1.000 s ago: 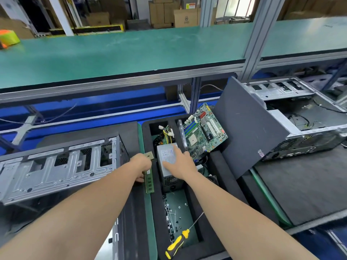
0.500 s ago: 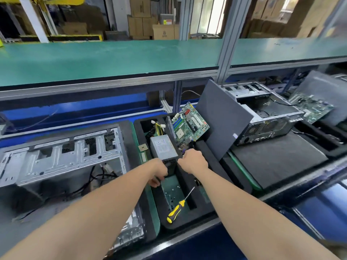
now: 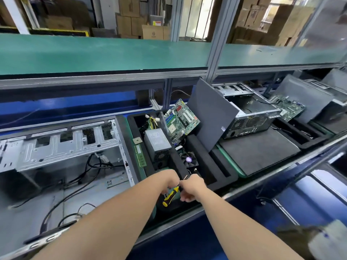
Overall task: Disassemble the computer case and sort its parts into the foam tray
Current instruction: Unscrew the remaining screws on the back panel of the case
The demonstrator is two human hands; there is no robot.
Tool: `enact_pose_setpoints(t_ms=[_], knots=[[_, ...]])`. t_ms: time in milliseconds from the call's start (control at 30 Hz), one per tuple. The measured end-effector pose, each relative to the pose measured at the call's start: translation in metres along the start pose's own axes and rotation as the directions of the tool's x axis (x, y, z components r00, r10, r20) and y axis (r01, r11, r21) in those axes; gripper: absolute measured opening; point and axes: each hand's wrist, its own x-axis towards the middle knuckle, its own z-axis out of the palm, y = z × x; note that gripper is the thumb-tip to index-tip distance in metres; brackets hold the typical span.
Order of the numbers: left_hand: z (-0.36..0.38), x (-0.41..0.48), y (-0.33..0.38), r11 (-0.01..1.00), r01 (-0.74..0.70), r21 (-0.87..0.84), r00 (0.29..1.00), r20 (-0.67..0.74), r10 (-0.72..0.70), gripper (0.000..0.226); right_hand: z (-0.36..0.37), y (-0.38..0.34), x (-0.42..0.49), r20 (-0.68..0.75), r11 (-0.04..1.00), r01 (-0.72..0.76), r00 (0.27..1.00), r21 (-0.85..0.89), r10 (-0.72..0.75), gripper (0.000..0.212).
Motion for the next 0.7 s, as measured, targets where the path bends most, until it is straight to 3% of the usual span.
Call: enact_pose_setpoints(t_ms=[200, 300, 400, 433, 533, 700], knots=[[0.017, -0.002, -0.001, 0.981, 0.075, -0.177, 0.994, -0.068, -0.088, 0.028, 0.012, 0.01, 0.01, 0.08, 0.985, -0.022, 0.997, 0.173, 0.008, 0.017], [0.008, -0.014, 0.003, 0.953, 0.039, -0.302, 0.988, -0.133, -0.082, 0.033, 0.008, 0.0, 0.008, 0.067, 0.969, 0.085, 0.993, 0.231, -0.102, 0.019], [-0.014, -0.042, 0.015, 0.934, -0.051, -0.353, 0.98, -0.197, -0.021, 0.013, 0.0, -0.027, -0.003, -0.042, 0.938, 0.234, 0.972, 0.255, -0.231, 0.022], [-0.023, -0.052, 0.017, 0.906, -0.073, -0.416, 0.973, -0.228, -0.026, 0.016, -0.002, -0.038, -0.009, -0.069, 0.918, 0.272, 0.962, 0.288, -0.264, 0.024], [-0.048, -0.079, 0.007, 0.837, -0.202, -0.508, 0.887, -0.458, -0.064, 0.027, -0.001, -0.076, -0.028, -0.109, 0.861, 0.354, 0.935, 0.365, -0.338, 0.026], [-0.07, -0.152, -0.04, 0.908, -0.248, -0.337, 0.709, -0.702, -0.066, 0.017, 0.034, -0.132, -0.083, 0.039, 0.791, 0.415, 0.875, 0.45, -0.482, 0.032]])
